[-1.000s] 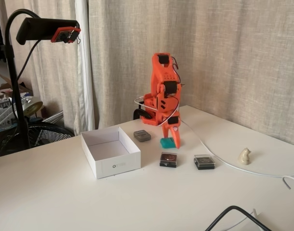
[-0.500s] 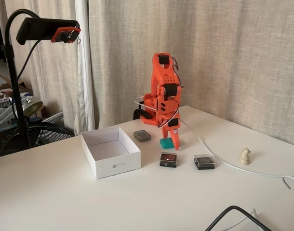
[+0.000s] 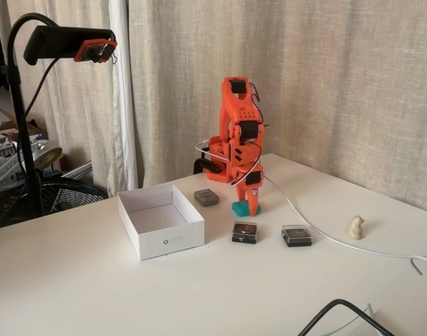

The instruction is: Grasp the green cube and put it in the bin.

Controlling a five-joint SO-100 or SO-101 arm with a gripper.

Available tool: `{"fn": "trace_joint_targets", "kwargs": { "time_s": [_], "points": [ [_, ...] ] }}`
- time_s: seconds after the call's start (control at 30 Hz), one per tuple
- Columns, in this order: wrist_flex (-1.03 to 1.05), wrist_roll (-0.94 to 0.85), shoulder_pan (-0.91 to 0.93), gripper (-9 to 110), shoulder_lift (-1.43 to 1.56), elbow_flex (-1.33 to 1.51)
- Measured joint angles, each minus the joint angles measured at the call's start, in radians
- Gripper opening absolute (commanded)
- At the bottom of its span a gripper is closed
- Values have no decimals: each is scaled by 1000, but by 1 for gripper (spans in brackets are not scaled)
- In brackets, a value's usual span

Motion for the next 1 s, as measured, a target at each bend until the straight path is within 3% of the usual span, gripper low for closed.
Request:
{"fn": "trace_joint_targets", "kwargs": {
  "time_s": [0.17, 0.63, 1.0],
  "points": [
    [-2, 0, 2, 4, 2, 0],
    [6, 8, 6, 3, 0, -49],
    [130, 8, 89, 3, 0, -488]
  ]
}}
